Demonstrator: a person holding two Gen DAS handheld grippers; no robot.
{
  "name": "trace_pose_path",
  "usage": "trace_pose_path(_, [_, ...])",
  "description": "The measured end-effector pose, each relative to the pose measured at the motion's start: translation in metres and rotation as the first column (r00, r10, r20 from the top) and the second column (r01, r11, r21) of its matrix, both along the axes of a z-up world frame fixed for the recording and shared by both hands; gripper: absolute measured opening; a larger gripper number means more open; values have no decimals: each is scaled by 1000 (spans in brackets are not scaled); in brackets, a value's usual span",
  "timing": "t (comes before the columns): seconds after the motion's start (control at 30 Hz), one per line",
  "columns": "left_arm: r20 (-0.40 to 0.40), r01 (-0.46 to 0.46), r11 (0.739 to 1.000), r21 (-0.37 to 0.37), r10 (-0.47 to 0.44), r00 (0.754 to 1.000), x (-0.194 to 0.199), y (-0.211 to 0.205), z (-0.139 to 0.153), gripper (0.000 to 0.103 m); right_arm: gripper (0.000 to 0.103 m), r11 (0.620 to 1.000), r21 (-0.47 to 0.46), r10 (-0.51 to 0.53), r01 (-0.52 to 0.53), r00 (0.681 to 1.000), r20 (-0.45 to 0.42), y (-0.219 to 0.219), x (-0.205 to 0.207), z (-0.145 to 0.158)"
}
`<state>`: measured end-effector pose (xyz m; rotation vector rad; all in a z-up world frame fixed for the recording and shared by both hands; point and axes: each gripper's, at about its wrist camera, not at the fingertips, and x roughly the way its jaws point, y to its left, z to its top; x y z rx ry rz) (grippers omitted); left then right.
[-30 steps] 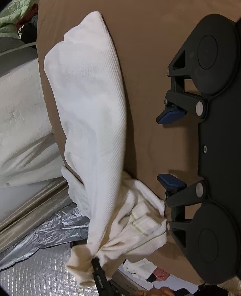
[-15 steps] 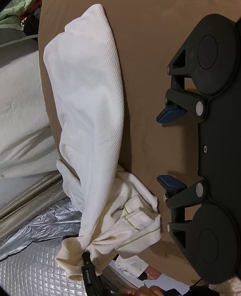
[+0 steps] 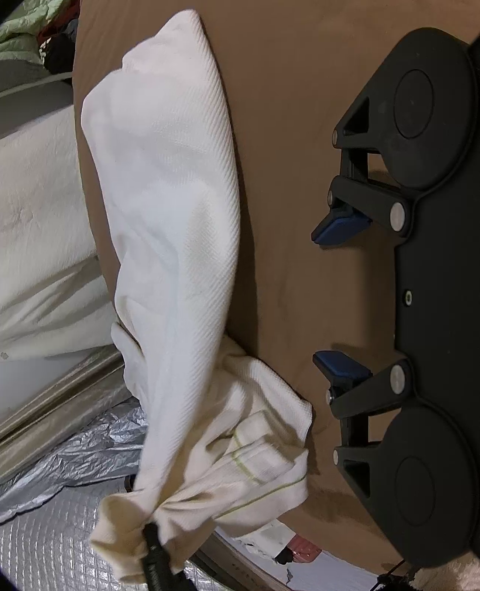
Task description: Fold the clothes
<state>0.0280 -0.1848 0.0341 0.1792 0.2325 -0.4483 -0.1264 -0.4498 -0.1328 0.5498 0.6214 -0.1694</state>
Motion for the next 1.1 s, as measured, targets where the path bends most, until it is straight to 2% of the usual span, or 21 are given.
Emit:
trace_pose_path(0.07, [7, 25, 1000, -5, -25, 1000, -4, 1, 2, 13, 82, 1000, -10, 4, -4, 1000, 17, -2, 14, -1])
trace_pose_path(0.1, [13, 45, 999, -5, -45, 999, -7, 2, 1, 13, 84, 1000, -8, -1, 1, 1000, 21, -3, 23, -2])
trace_pose_path(0.2, [35, 94, 996, 1, -94, 995, -18, 4, -5, 13, 85, 1000, 7, -22, 21, 999, 31, -9, 53, -8])
trace_pose_path(0.23, [36, 104, 995, 4, -104, 994, -21, 4, -7, 13, 80, 1000, 5, -25, 25, 999, 42, -11, 62, -9])
trace_pose_path(0.27, [30, 110, 994, 6, -111, 993, -23, 4, -6, 13, 44, 1000, -1, -27, 27, 998, 57, -12, 71, -10])
trace_pose_path(0.3, [24, 116, 993, 8, -117, 993, -25, 4, -6, 13, 16, 1000, -19, -22, 23, 999, 48, -13, 80, -9])
trace_pose_path(0.33, [23, 122, 993, 5, -122, 992, -25, 4, -2, 13, 2, 999, -41, -16, 17, 999, 31, -12, 88, -8])
trace_pose_path(0.43, [32, 133, 991, -24, -132, 991, -28, 6, 15, 13, 2, 986, -156, -43, 56, 995, 87, -8, 83, 12])
trace_pose_path(0.5, [53, 147, 988, -47, -145, 988, -31, 7, 29, 13, 2, 979, -182, -62, 88, 988, 142, -10, 68, 29])
trace_pose_path(0.6, [92, 179, 983, -51, -174, 981, -37, 4, 49, 13, 3, 988, -110, -89, 110, 979, 181, -25, 48, 43])
trace_pose_path(0.67, [101, 193, 980, -49, -187, 977, -38, -2, 57, 13, 10, 992, -35, -109, 118, 975, 195, -37, 36, 45])
trace_pose_path(0.7, [106, 196, 980, -41, -191, 976, -39, -6, 59, 13, 17, 992, -4, -126, 129, 972, 199, -41, 32, 44])
trace_pose_path(0.77, [124, 194, 981, -14, -190, 974, -40, -16, 64, 13, 58, 986, 52, -164, 157, 966, 199, -47, 25, 40])
trace_pose_path(0.8, [137, 196, 981, -5, -194, 971, -39, -20, 68, 13, 61, 985, 63, -172, 162, 965, 198, -47, 24, 37])
trace_pose_path(0.97, [178, 191, 981, 31, -193, 965, -19, -45, 91, 13, 61, 988, 60, -152, 143, 973, 174, -40, 19, 22])
trace_pose_path(1.1, [150, 126, 992, 11, -126, 981, 30, -60, 116, 13, 61, 990, 49, -138, 132, 976, 165, -45, 14, 21])
